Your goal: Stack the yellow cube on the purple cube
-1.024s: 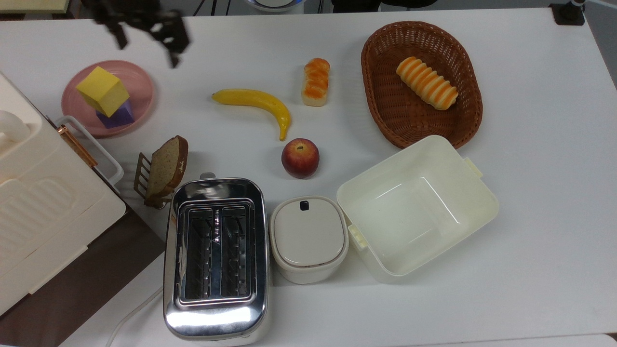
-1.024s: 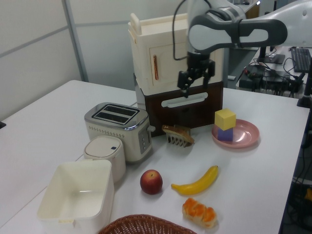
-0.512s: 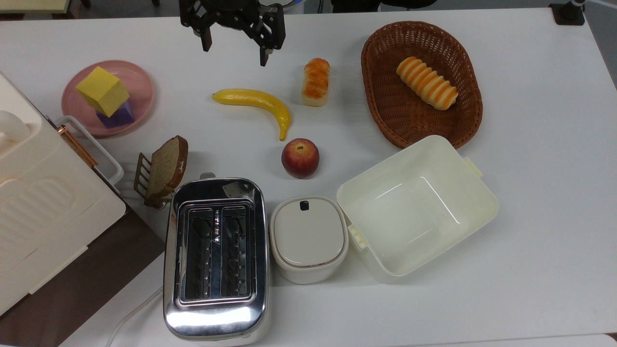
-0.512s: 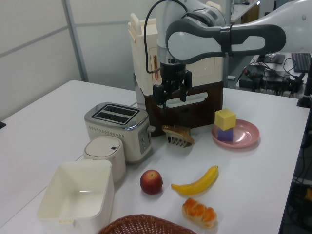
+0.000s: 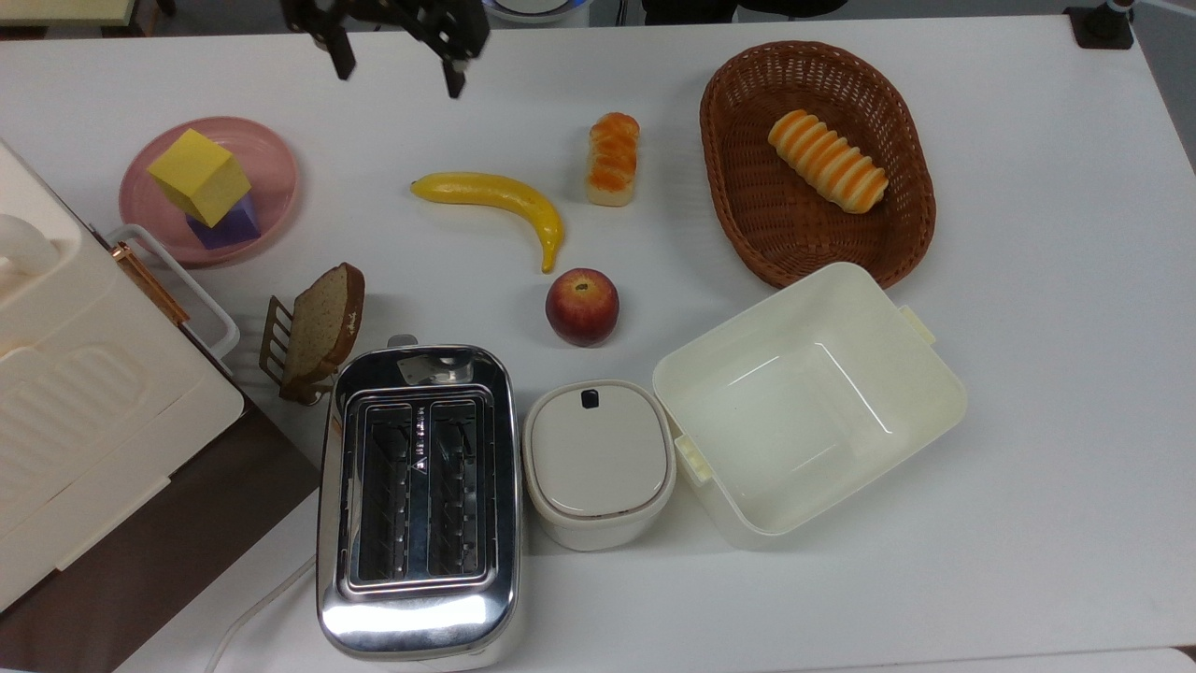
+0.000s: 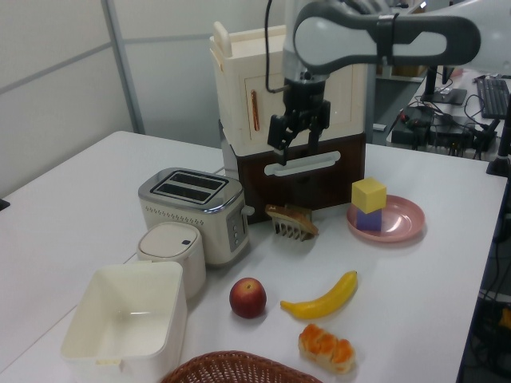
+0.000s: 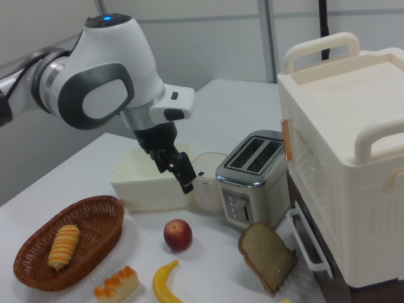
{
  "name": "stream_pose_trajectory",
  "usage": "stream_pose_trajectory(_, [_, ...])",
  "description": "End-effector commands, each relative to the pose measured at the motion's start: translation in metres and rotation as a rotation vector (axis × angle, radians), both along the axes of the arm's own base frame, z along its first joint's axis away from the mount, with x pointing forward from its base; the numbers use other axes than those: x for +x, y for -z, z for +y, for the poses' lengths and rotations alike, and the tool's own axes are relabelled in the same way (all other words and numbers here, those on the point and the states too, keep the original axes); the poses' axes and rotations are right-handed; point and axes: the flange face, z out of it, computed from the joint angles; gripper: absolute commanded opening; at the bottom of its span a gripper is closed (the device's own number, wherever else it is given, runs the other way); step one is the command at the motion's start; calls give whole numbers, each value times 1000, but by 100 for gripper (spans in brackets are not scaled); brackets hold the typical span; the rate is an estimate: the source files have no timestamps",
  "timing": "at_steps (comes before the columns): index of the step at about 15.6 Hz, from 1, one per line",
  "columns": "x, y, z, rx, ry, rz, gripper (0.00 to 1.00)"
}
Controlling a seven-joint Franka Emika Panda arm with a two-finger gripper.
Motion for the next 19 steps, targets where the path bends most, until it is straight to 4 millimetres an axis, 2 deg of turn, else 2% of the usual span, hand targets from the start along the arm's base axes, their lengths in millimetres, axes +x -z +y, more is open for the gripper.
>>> stream_pose_trajectory(1, [-10,-8,8,22,-24,12,100])
stream_pose_trajectory(9, [-13,-8,-1,19,-22,13,100])
stream_pose_trajectory(19, [-12,-3,2,15,-74,25,100])
